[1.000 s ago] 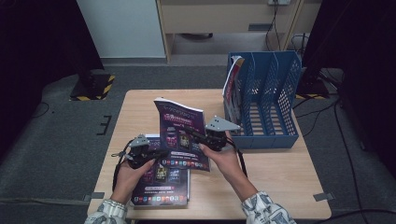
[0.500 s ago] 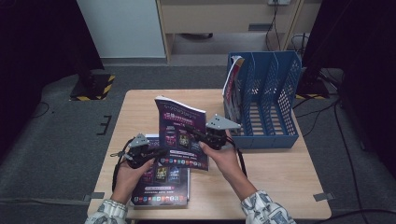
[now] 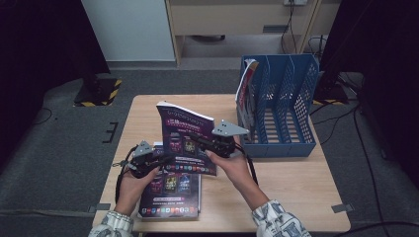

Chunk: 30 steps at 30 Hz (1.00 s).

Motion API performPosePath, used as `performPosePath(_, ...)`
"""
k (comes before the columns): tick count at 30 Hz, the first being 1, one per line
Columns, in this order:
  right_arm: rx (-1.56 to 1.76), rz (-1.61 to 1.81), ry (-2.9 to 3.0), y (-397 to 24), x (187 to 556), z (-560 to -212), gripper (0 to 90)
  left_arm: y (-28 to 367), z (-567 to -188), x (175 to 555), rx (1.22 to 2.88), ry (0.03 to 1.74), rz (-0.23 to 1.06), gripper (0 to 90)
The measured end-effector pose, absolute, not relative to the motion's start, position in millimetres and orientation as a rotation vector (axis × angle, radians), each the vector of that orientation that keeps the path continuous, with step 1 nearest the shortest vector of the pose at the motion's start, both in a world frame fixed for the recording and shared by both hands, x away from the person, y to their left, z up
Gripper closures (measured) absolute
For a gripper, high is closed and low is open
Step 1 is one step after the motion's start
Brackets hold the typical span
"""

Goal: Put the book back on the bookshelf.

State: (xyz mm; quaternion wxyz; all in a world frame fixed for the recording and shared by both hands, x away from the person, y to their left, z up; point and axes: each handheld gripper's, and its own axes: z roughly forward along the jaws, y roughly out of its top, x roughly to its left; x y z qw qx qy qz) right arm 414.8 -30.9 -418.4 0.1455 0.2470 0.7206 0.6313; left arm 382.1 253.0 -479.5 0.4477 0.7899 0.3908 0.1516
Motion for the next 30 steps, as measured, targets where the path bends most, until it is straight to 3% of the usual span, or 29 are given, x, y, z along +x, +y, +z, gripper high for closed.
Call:
performPosePath(11,0.641,1.893,2.117,-29.0,415.9,-415.5,57.2,253.1,-479.9,381.2,1.961,0.959,0.389,75.6)
performPosePath(23,0.615,1.883,2.125,-27.8,417.2,-409.0,51.0,251.9,-480.0,380.1,1.957,0.955,0.402,75.5)
performPosePath(27,0.671,1.919,2.127,-28.8,419.7,-406.7,40.8,251.9,-479.8,379.9,1.957,0.952,0.404,75.5)
performPosePath(30,0.683,1.935,2.122,-30.4,422.2,-405.1,37.8,251.3,-479.3,379.5,1.958,0.947,0.410,75.6)
